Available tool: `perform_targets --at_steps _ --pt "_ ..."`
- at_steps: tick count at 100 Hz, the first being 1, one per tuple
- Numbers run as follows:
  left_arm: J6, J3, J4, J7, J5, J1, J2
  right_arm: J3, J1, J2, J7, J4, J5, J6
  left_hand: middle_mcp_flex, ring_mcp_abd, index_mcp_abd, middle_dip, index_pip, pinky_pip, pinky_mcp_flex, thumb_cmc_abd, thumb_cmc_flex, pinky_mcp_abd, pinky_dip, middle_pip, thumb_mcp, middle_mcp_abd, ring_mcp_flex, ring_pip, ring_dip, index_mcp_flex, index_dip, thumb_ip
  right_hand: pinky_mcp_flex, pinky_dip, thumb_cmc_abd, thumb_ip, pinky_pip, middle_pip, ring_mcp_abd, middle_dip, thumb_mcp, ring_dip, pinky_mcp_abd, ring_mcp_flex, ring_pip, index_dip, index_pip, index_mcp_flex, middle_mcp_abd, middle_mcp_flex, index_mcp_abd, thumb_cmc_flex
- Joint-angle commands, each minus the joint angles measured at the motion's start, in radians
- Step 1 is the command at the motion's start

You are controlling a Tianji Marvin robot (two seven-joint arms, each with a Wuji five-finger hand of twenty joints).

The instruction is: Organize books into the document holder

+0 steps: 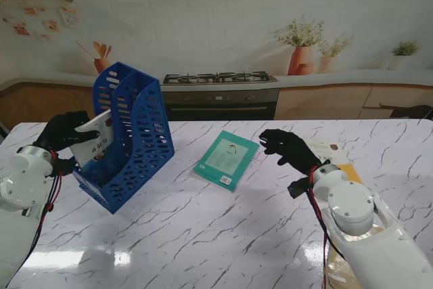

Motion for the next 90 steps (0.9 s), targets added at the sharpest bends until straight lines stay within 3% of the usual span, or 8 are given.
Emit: perform_targets --at_steps 1,16,25,37,53,60,69,90 --pt "0.002 0.002 -0.009 -0.026 -0.018 0.017 -0.007 -0.002 -0.009 -0.007 0.0 -0.001 0.002 -0.005 -0.01 0.029 -0.088 -0.005 -0.012 0.041 -0.032 0.05 0.051 0.023 0.038 -0.018 0.001 -0.039 -0.016 -0.036 0.025 -0.035 -0.022 -0.032 -0.01 -0.007 0.008 0.063 -0.007 -0.015 -0.012 -0.009 -0.025 -0.01 -0.009 -0.013 -0.015 -0.011 -0.008 -0.026 -0.024 -0.022 -0.01 -0.008" --pt "0.016 -0.007 -0.029 -0.037 -0.01 0.03 -0.005 -0.003 -0.008 -0.007 0.003 0.002 0.003 -0.01 -0.092 0.072 -0.088 -0.024 -0.056 -0.087 -0.193 0.045 0.063 0.05 0.119 -0.117 -0.087 -0.019 -0.133 -0.175 0.04 -0.112 -0.161 -0.058 -0.01 -0.007 0.002 0.064 -0.007 -0.017 -0.01 -0.01 -0.023 -0.01 -0.005 -0.008 -0.016 -0.01 -0.006 -0.023 -0.024 -0.018 -0.014 -0.01" --pt "0.023 -0.011 -0.043 -0.034 -0.012 0.037 -0.007 -0.003 -0.007 -0.006 0.005 0.003 0.005 -0.011 -0.16 0.092 -0.094 -0.067 -0.073 -0.201 -0.311 0.047 0.069 0.07 0.185 -0.176 -0.146 -0.01 -0.224 -0.288 0.032 -0.161 -0.326 -0.061 -0.008 -0.007 0.001 0.064 -0.007 -0.017 -0.011 -0.01 -0.019 -0.01 -0.003 -0.006 -0.016 -0.01 -0.006 -0.022 -0.025 -0.014 -0.014 -0.013" --pt "0.026 -0.015 -0.056 -0.032 -0.008 0.045 -0.007 -0.003 -0.007 -0.006 0.008 0.004 0.007 -0.011 -0.218 0.103 -0.075 -0.162 -0.171 -0.345 -0.447 0.051 0.071 0.085 0.201 -0.219 -0.191 0.0 -0.312 -0.416 -0.004 -0.167 -0.558 -0.062 -0.005 -0.007 0.0 0.063 -0.005 -0.019 -0.011 -0.01 -0.014 -0.01 -0.003 -0.004 -0.016 -0.01 -0.006 -0.02 -0.024 -0.013 -0.016 -0.018" --pt "0.043 -0.02 -0.066 -0.043 -0.007 0.054 -0.006 -0.002 -0.01 -0.006 0.009 0.003 0.01 -0.01 -0.277 0.113 -0.03 -0.179 -0.287 -0.459 -0.556 0.076 0.037 0.09 0.186 -0.255 -0.188 0.008 -0.393 -0.517 -0.038 -0.171 -0.67 -0.061 -0.005 -0.007 0.002 0.063 -0.003 -0.021 -0.01 -0.01 -0.008 -0.009 -0.002 -0.005 -0.016 -0.011 -0.006 -0.021 -0.024 -0.015 -0.014 -0.019" --pt "0.047 -0.022 -0.071 -0.048 -0.006 0.058 -0.005 -0.001 -0.011 -0.006 0.01 0.002 0.01 -0.009 -0.319 0.121 0.006 -0.196 -0.383 -0.563 -0.644 0.105 -0.017 0.096 0.159 -0.292 -0.164 0.016 -0.456 -0.605 -0.069 -0.164 -0.706 -0.055 -0.005 -0.007 0.003 0.062 -0.002 -0.021 -0.011 -0.009 -0.008 -0.009 -0.004 -0.007 -0.017 -0.011 -0.007 -0.021 -0.023 -0.016 -0.012 -0.019" --pt "0.061 -0.027 -0.091 -0.058 0.013 0.071 -0.002 0.0 -0.012 -0.006 0.009 0.002 0.009 -0.009 -0.361 0.124 0.05 -0.222 -0.518 -0.721 -0.781 0.151 -0.091 0.096 0.097 -0.342 -0.141 0.021 -0.523 -0.704 -0.115 -0.166 -0.727 -0.016 -0.004 -0.007 0.006 0.062 -0.002 -0.02 -0.013 -0.009 -0.009 -0.009 -0.006 -0.008 -0.016 -0.011 -0.007 -0.022 -0.022 -0.018 -0.011 -0.017" --pt "0.073 -0.035 -0.117 -0.052 0.012 0.08 -0.004 0.002 -0.014 -0.005 0.01 0.003 0.01 -0.012 -0.421 0.139 0.076 -0.26 -0.643 -0.892 -0.899 0.166 -0.117 0.099 0.026 -0.409 -0.178 0.034 -0.613 -0.829 -0.177 -0.173 -0.776 -0.018 -0.004 -0.008 0.012 0.062 -0.002 -0.017 -0.015 -0.008 -0.021 -0.008 -0.01 -0.012 -0.015 -0.012 -0.009 -0.025 -0.023 -0.023 -0.008 -0.01"
